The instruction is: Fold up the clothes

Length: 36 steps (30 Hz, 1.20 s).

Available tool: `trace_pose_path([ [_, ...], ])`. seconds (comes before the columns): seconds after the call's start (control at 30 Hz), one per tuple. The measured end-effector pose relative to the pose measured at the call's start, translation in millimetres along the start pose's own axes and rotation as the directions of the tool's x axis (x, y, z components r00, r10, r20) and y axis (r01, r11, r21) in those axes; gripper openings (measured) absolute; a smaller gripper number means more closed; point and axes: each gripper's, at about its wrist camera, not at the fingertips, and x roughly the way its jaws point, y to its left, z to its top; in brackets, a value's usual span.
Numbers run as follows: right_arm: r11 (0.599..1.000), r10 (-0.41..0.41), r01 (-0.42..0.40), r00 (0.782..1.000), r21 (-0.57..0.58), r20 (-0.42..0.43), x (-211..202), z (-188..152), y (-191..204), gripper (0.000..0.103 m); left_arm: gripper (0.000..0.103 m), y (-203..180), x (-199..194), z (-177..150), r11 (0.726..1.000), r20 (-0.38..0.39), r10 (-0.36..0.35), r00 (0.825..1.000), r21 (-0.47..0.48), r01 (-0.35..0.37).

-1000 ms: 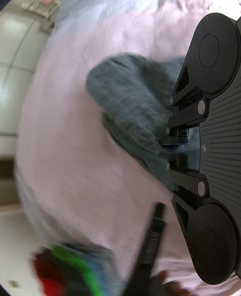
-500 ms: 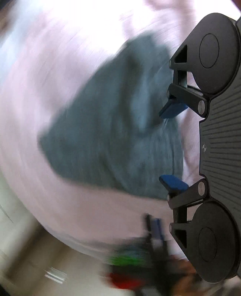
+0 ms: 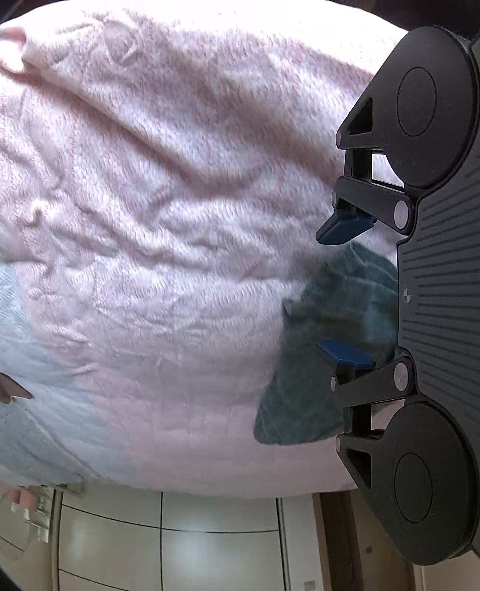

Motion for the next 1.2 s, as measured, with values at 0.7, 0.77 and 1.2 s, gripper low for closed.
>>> trace_pose_path([
  [0.7,0.994,-0.062,0.059,0.998,-0.095,-0.032,-1.9,11.9,-19.7,0.062,0.045,-18.5,39.6,0.4,0.930,-0.247,0.194,0.950,0.353,-0.098],
  [0.77,0.992,-0.070,0.066,0.997,-0.111,-0.039,-2.3,10.6,-20.3,0.062,0.043,6.8,20.9,-15.0,0.935,-0.253,0.255,0.933,0.311,-0.171],
  [1.2,0.978,-0.056,0.048,0.998,-0.205,-0.031,-4.8,5.9,-12.0,0.062,0.045,33.2,-0.9,-49.6,0.991,-0.116,0.001,0.993,-0.134,-0.017],
])
